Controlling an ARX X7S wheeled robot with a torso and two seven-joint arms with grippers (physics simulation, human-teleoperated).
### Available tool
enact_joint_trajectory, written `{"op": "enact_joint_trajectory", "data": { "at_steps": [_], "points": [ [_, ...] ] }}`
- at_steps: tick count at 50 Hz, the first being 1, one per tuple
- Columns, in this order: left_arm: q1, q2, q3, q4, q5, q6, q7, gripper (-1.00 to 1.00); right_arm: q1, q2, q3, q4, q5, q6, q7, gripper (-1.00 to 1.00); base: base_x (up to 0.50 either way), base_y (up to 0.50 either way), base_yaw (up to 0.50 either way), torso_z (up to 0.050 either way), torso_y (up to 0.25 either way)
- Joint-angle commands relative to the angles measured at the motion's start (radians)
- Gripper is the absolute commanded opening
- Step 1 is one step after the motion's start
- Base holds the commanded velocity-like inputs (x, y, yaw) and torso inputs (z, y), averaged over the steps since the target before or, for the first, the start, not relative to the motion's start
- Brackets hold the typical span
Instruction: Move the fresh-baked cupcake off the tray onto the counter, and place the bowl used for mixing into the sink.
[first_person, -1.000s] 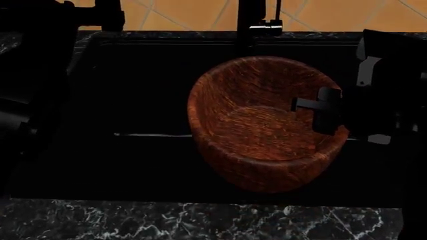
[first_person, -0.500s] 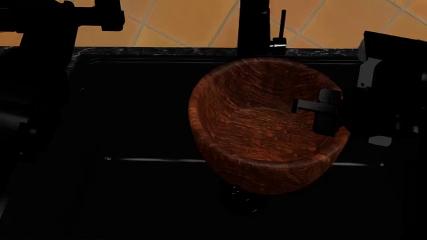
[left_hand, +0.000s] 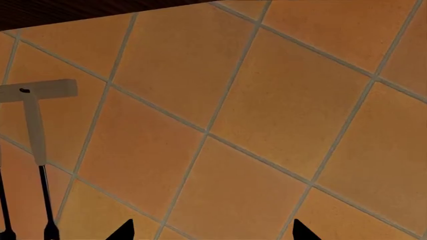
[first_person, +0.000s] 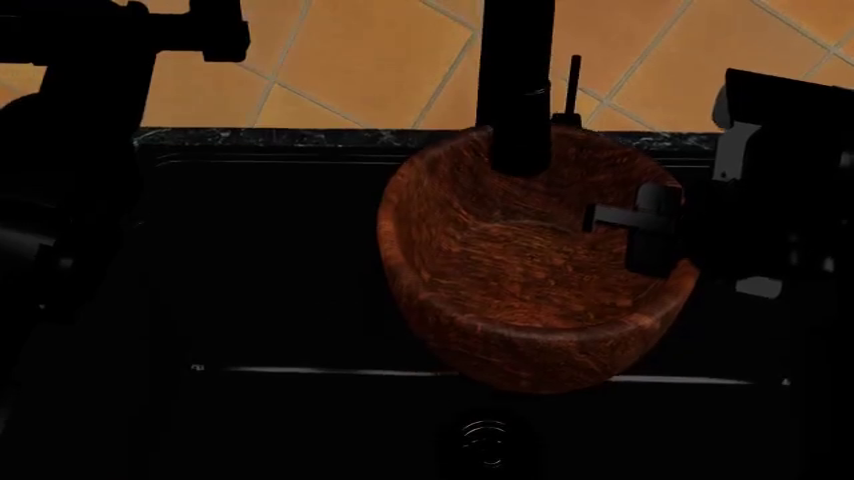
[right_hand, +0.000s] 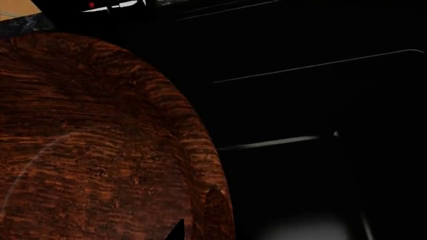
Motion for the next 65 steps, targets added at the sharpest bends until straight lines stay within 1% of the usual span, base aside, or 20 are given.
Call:
{"op": "enact_joint_trajectory", "data": {
  "at_steps": [1,13,25,34,42,65],
  "points": [
    [0.014,0.0,-0.016,0.009,0.059,0.016,-0.011,1.0,-0.014,0.001,0.027,-0.013,0.017,-0.01,-0.002,-1.0,0.0,0.0,0.0,0.0,0.0],
    [0.013,0.003,-0.014,0.001,0.059,0.021,-0.009,1.0,-0.057,0.015,0.052,-0.044,0.042,0.005,0.023,-1.0,0.0,0.0,0.0,0.0,0.0],
    [0.016,0.0,-0.013,0.013,0.056,0.015,-0.009,1.0,-0.077,0.002,0.045,-0.013,0.035,-0.009,0.001,-1.0,0.0,0.0,0.0,0.001,0.0],
    [0.012,0.005,-0.013,-0.005,0.055,0.029,-0.002,1.0,-0.136,0.018,0.109,-0.045,0.077,-0.017,0.104,-1.0,0.0,0.0,0.0,0.0,0.0],
    [0.025,-0.009,-0.009,0.046,0.052,0.003,-0.014,1.0,-0.162,0.017,0.111,-0.055,0.084,-0.005,0.106,-1.0,0.0,0.0,0.0,0.0,0.001],
    [0.02,-0.005,0.001,0.033,0.046,0.004,-0.018,1.0,-0.23,0.033,0.138,-0.093,0.111,0.007,0.143,-1.0,0.0,0.0,0.0,0.0,0.0]
  ]
}}
